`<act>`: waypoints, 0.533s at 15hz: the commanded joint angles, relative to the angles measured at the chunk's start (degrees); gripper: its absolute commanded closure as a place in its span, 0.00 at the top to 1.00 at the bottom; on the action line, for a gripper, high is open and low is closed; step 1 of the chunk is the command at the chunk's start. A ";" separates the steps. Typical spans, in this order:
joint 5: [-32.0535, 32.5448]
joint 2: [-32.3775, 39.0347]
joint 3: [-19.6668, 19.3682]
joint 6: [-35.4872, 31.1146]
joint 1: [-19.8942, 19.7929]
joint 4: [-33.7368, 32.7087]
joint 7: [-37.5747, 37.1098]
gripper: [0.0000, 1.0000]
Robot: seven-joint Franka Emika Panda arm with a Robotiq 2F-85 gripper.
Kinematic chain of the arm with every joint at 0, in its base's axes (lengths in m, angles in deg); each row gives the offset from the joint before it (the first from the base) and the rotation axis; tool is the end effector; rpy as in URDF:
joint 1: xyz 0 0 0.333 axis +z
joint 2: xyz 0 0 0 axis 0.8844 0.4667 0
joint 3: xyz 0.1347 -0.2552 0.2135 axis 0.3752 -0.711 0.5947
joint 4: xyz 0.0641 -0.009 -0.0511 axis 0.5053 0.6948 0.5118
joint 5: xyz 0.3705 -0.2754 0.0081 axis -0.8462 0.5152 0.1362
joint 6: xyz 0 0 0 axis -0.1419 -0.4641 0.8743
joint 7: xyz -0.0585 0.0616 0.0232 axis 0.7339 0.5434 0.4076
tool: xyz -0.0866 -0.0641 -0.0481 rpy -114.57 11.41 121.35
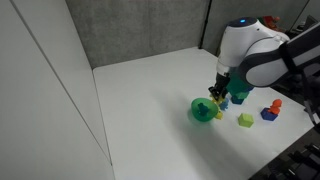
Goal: Pick up the yellow object from on top of the lime green block and put it in the green bowl
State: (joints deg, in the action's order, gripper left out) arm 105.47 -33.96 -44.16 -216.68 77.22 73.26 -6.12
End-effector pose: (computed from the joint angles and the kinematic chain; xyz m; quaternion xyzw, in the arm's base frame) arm 0.5950 0.1085 0.1937 0.9905 -0.0832 0.0211 0.1071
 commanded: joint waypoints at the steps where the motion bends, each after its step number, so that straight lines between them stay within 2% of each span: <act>1: 1.82 2.86 -0.40 3.41 0.57 -4.34 -2.37 0.50; 6: 1.05 2.79 0.02 6.65 0.06 -5.55 -0.91 0.93; 7: -0.09 2.13 0.56 7.16 -0.59 -5.37 0.28 1.00; 8: -0.96 1.69 0.94 7.62 -1.09 -5.30 1.16 1.00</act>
State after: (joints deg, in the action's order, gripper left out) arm 105.98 -31.15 -44.17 -211.93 77.20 68.91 -6.70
